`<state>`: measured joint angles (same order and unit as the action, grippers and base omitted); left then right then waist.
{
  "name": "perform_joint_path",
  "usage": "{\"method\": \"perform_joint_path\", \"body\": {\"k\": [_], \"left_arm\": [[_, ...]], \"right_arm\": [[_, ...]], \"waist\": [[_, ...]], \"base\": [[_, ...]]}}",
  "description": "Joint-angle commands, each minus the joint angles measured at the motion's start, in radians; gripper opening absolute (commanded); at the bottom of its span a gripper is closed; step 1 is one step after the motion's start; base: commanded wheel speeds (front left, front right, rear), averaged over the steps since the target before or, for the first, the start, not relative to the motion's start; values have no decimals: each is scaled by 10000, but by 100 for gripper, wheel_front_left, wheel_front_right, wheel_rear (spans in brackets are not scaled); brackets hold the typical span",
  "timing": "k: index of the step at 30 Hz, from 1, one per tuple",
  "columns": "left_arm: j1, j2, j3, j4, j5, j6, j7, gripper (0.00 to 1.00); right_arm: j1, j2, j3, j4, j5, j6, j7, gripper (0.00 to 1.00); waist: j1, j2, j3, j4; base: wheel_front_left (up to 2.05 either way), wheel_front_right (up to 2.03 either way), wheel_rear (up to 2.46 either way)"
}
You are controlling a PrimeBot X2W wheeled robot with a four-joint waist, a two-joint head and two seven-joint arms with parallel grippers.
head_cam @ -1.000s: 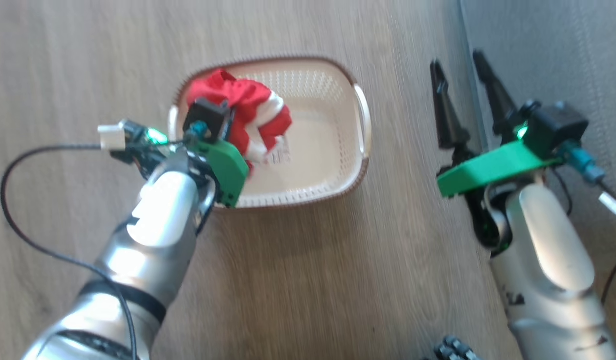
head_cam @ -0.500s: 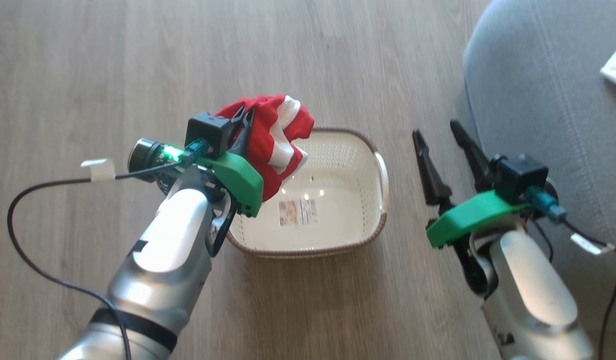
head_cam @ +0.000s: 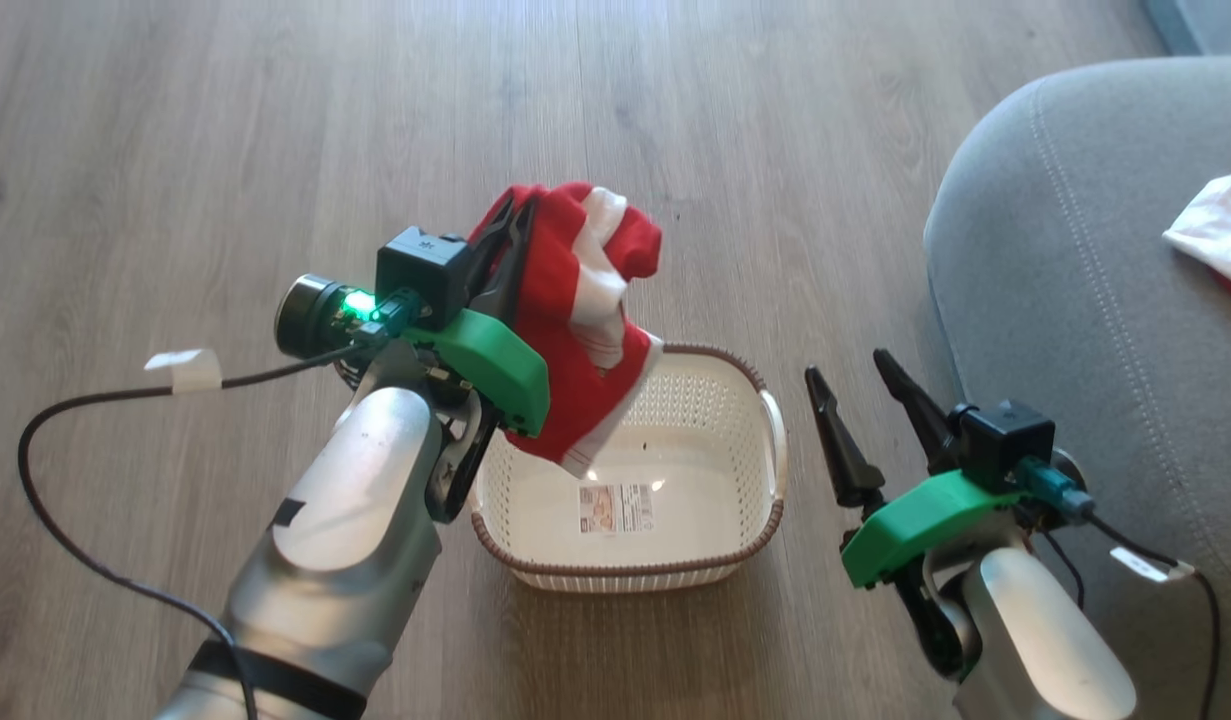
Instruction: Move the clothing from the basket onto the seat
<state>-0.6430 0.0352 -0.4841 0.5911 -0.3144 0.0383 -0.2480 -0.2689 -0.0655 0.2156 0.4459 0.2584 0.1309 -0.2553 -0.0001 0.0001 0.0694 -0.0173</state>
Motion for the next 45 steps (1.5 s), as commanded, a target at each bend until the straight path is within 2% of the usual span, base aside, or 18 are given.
{"method": "perform_joint_path", "body": {"k": [1,10,20,35,43,44,45], "left_arm": [[-299,151,258,-523,-37,37,-137,0],[-344,151,-147,-1097,4,111,-137,0],[-403,151,-625,-1330,-267,227,-137,0],[-660,151,-2077,-1753,-906,349,-137,0],[-773,151,-3016,-2012,-1348,458,-137,0],[-779,151,-3117,-2032,-1407,473,-137,0],[-783,151,-3200,-2057,-1471,490,-137,0]], "right_arm": [[-54,25,263,-275,113,-2,-65,100],[-69,34,731,-501,164,-2,-65,100],[-1308,-83,2512,-542,364,-2,-65,100],[-3188,62,4207,1356,427,-2,-65,100],[-3809,144,4303,1945,619,-2,-65,100],[-3861,146,4320,1904,697,-2,-65,83],[-3903,147,4332,1882,770,-2,-65,28]], "waist": [[1,-1,-147,11],[1,-1,-253,141],[1,-1,-172,387],[1,-1,-63,1255],[1,-1,-18,1667],[1,-1,-12,1707],[1,-1,-3,1742]], "base": [[0,0,0],[0,0,0],[0,0,0],[0,0,0],[0,0,0],[0,0,0],[0,0,0]]}}
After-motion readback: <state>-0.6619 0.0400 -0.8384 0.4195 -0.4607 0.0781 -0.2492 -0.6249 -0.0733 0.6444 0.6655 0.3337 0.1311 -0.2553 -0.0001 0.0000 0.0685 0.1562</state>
